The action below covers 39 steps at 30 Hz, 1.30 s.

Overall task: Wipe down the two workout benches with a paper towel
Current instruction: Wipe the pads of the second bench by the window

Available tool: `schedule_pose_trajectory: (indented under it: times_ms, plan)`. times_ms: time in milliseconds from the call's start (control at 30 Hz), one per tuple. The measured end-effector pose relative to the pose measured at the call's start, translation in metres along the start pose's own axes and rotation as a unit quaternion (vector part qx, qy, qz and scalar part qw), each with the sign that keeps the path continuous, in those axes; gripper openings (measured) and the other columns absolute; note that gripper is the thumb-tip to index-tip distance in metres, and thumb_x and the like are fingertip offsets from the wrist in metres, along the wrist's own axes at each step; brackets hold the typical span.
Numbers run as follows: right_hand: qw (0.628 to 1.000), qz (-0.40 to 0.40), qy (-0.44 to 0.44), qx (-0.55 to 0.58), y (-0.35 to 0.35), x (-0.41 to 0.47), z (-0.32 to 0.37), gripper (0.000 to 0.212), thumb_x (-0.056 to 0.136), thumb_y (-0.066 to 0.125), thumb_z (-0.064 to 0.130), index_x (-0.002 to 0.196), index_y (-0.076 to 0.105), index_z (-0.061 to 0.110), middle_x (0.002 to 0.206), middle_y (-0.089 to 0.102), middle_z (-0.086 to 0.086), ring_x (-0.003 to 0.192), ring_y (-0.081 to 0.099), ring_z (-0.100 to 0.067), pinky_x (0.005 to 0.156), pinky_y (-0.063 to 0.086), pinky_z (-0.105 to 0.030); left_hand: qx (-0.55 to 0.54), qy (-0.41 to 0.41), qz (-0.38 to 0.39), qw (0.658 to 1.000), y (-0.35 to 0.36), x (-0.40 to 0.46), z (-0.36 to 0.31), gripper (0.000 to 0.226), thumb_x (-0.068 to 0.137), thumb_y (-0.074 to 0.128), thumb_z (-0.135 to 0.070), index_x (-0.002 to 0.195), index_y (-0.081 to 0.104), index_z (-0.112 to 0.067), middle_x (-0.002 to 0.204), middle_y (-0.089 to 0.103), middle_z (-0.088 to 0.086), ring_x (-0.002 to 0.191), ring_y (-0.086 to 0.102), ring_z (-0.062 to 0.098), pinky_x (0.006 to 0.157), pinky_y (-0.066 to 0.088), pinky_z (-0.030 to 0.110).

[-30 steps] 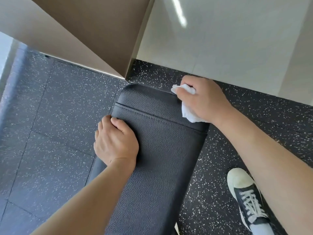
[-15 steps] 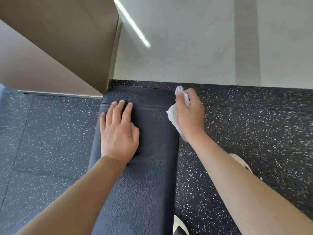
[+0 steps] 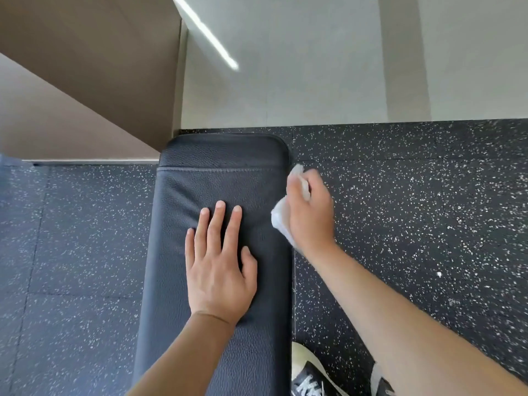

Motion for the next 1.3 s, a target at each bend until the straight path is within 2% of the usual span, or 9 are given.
schedule_pose_trajectory:
  times_ms: [100,167,233,333,567,900,1000,1133,1300]
  plan:
    - [1.0,-0.007,0.011,0.007,0.006,0.063,0.012,0.035,0.104,0.055,0.032,0.075,0.046,0.014,0.066,0.046,0.01,0.064,0.043,-0.012,0.064,0.037,-0.037,0.001,0.0,-0.008,1.0,0.003,-0.002,0.0,0.07,0.094,0.044,-0.034,0.162,0.036,-0.026,0.171,0.03,0.002,0.16,0.022,0.028,0.129,0.019,0.052]
    - [1.0,-0.008,-0.002,-0.007,0.013,0.085,0.019,0.034,0.101,0.059,0.032,0.071,0.046,0.022,0.065,0.049,0.01,0.065,0.047,-0.013,0.064,0.039,-0.037,0.002,-0.002,-0.01,1.0,0.003,-0.002,0.001,0.07,0.093,0.044,-0.034,0.163,0.035,-0.026,0.172,0.028,0.001,0.161,0.021,0.027,0.129,0.018,0.051]
    - [0.999,-0.007,-0.037,-0.031,0.014,0.082,0.027,0.031,0.098,0.06,0.034,0.072,0.044,0.032,0.065,0.05,0.011,0.066,0.049,-0.015,0.062,0.04,-0.037,0.004,-0.001,-0.011,1.0,0.002,-0.001,0.0,0.07,0.093,0.044,-0.034,0.162,0.036,-0.025,0.171,0.029,0.002,0.161,0.021,0.027,0.13,0.017,0.051]
    - [0.984,0.001,-0.13,-0.118,0.007,0.046,0.034,0.019,0.095,0.063,0.031,0.081,0.05,0.026,0.071,0.047,0.01,0.067,0.046,-0.015,0.06,0.04,-0.035,0.006,-0.004,-0.008,1.0,0.005,-0.002,0.002,0.068,0.093,0.045,-0.033,0.16,0.041,-0.021,0.168,0.033,0.006,0.158,0.025,0.031,0.129,0.02,0.053]
    - [0.893,0.049,-0.346,-0.285,0.024,0.011,0.075,0.017,0.091,0.068,0.025,0.081,0.059,0.015,0.074,0.053,0.001,0.059,0.049,-0.023,0.049,0.041,-0.035,-0.004,-0.009,-0.013,1.0,0.006,-0.002,0.004,0.068,0.092,0.047,-0.035,0.159,0.041,-0.024,0.166,0.036,0.007,0.157,0.028,0.034,0.128,0.021,0.055]
    - [0.762,0.228,-0.466,-0.387,0.234,0.02,0.143,0.014,0.096,0.054,0.032,0.096,0.066,0.025,0.089,0.065,0.004,0.08,0.065,-0.024,0.062,0.031,-0.034,-0.01,-0.007,-0.004,1.0,0.006,-0.002,0.003,0.066,0.091,0.049,-0.036,0.156,0.043,-0.023,0.168,0.034,0.005,0.158,0.026,0.032,0.128,0.021,0.055]
    - [0.758,0.245,-0.495,-0.347,0.206,0.019,0.137,0.014,0.094,0.061,0.031,0.087,0.066,0.02,0.084,0.064,0.001,0.074,0.062,-0.028,0.06,0.034,-0.034,-0.006,-0.001,-0.003,1.0,0.004,-0.001,0.001,0.07,0.091,0.05,-0.035,0.16,0.04,-0.025,0.169,0.032,0.004,0.158,0.026,0.031,0.128,0.021,0.054]
    - [0.774,0.191,-0.501,-0.337,0.087,0.036,0.11,0.026,0.092,0.067,0.029,0.071,0.056,0.019,0.068,0.051,0.003,0.06,0.038,-0.02,0.053,0.029,-0.03,-0.009,-0.001,-0.004,1.0,0.003,-0.003,0.002,0.072,0.091,0.051,-0.036,0.161,0.039,-0.025,0.17,0.031,0.003,0.159,0.025,0.03,0.129,0.02,0.053]
    - [0.804,0.153,-0.448,-0.36,0.033,0.037,0.093,0.027,0.096,0.06,0.032,0.074,0.06,0.016,0.069,0.053,0.002,0.059,0.051,-0.026,0.056,0.025,-0.028,-0.012,-0.004,-0.004,1.0,0.003,-0.001,0.002,0.07,0.091,0.052,-0.036,0.159,0.042,-0.025,0.17,0.031,0.003,0.159,0.025,0.03,0.128,0.021,0.054]
Point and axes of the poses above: each hand's wrist, its own x-axis towards the middle knuckle, its own y-axis out of the palm, z = x × y, the point moved 9 cm from there along x, towards the middle knuckle
